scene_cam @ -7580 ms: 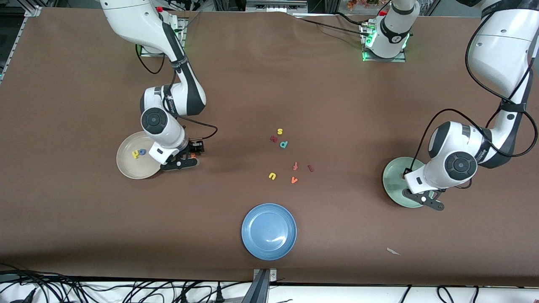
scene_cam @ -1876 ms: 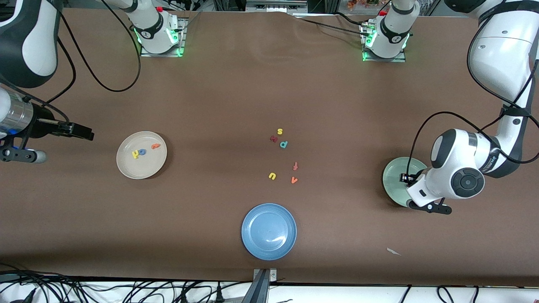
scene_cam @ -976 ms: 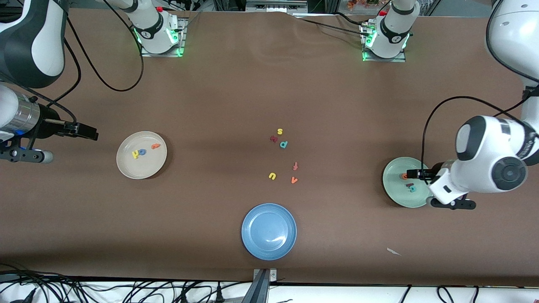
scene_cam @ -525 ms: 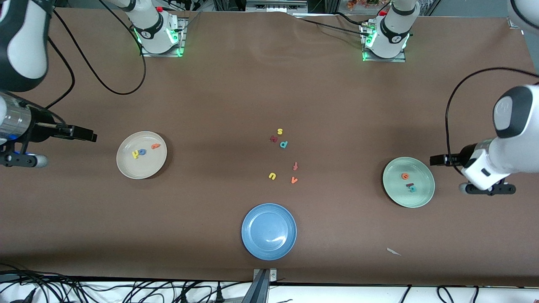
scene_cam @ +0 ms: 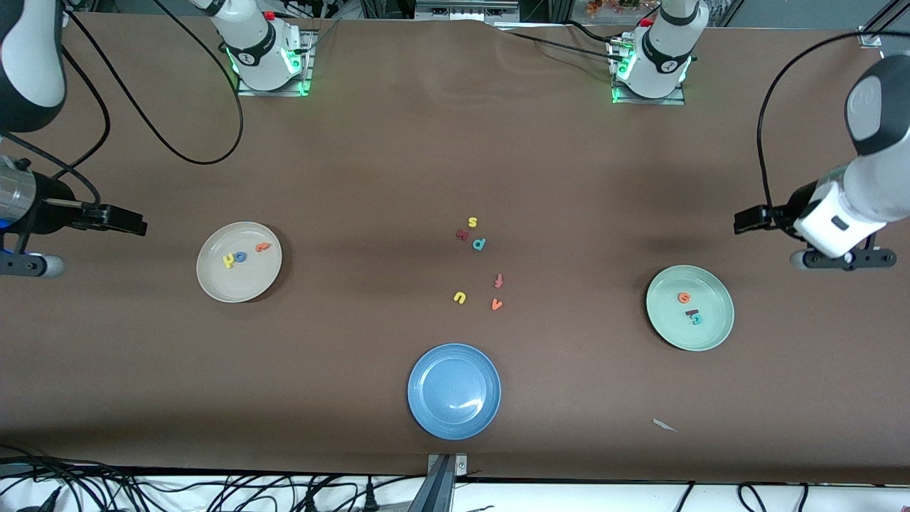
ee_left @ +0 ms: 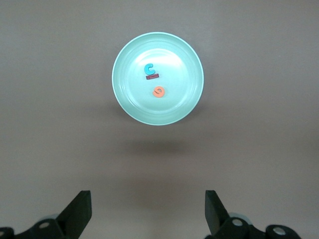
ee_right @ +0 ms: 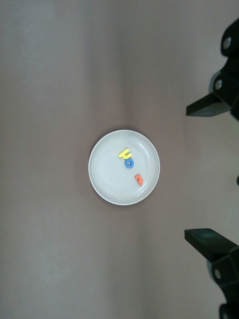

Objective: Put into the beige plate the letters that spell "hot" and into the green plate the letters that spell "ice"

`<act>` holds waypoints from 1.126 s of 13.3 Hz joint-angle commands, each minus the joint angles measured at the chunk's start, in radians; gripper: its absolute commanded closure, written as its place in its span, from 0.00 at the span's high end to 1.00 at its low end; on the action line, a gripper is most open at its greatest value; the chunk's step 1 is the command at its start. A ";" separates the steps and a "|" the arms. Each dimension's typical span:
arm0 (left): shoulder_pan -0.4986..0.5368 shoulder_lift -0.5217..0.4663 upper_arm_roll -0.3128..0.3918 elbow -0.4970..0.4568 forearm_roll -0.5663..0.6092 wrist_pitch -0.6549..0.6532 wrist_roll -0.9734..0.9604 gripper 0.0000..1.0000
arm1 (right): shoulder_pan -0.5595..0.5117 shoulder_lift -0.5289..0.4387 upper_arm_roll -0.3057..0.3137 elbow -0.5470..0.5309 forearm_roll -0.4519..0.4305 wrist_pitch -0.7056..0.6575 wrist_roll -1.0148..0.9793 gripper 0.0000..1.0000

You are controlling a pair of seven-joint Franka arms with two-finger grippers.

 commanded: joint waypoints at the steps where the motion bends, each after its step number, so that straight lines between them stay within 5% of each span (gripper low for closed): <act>1: -0.042 -0.155 0.040 -0.104 -0.030 0.009 0.035 1.00 | -0.030 -0.054 0.031 -0.083 -0.017 0.064 0.009 0.99; 5: -0.054 -0.243 0.047 -0.110 -0.030 -0.021 0.038 1.00 | -0.028 -0.051 0.030 -0.080 -0.013 0.059 0.009 1.00; 15: -0.038 -0.223 0.047 -0.092 -0.030 -0.020 0.047 1.00 | -0.025 -0.057 0.025 -0.069 -0.002 0.055 0.018 1.00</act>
